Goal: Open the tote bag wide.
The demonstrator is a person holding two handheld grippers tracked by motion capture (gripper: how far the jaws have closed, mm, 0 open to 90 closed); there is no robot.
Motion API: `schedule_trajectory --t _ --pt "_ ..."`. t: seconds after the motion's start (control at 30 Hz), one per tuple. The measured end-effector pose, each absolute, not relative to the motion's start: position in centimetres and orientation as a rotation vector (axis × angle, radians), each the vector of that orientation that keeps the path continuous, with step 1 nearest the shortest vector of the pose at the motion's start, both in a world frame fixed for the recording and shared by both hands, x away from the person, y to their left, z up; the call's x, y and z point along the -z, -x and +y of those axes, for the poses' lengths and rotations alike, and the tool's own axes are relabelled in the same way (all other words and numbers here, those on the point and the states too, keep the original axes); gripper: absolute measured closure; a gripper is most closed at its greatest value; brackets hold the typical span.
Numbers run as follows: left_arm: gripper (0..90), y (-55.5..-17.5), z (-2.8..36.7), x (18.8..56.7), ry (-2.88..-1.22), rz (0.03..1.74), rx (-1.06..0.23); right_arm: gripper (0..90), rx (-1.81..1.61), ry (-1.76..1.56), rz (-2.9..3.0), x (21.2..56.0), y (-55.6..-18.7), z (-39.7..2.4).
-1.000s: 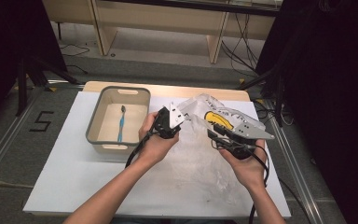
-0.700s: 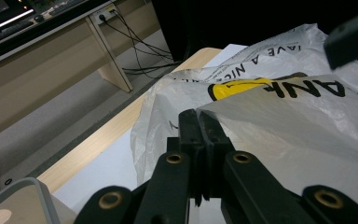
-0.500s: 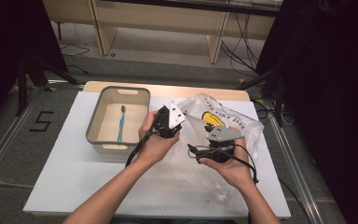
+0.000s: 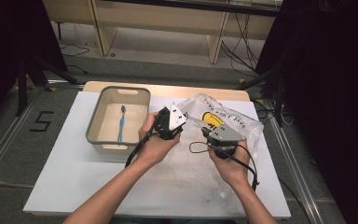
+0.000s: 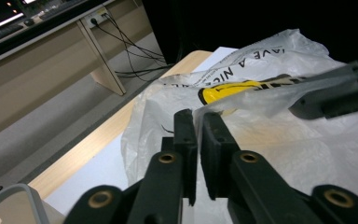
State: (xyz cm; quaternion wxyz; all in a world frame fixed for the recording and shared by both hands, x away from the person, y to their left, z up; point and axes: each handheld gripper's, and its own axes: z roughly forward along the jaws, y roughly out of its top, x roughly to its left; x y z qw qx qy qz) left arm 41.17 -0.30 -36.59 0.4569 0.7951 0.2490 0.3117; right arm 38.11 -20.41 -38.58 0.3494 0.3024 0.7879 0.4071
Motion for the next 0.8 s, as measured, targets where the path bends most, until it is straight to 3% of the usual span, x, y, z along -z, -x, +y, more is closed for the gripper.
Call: schedule_trajectory --t 0.2,0.27,0.37,0.63,0.8 --pt "74.6 -41.0 -0.3 36.8 -1.984 0.644 -0.732 90.0 -1.121 -0.824 1.998 38.1 -38.0 -20.9" --pt "67.3 -41.1 -0.2 36.9 -1.980 0.668 -0.716 90.0 -1.143 -0.842 1.980 37.9 -38.0 -21.1" --pt "46.2 -41.0 -0.1 37.1 -1.999 0.685 -0.698 90.0 -1.183 -0.865 1.936 37.5 -38.0 -21.5" --pt "25.6 -39.4 1.3 37.3 -2.037 0.676 -0.623 90.0 -1.209 -0.899 1.902 37.0 -38.2 -21.9" --pt "18.8 -38.2 3.3 37.5 -2.044 0.693 -0.577 90.0 -1.207 -0.901 1.898 37.0 -38.1 -21.9"
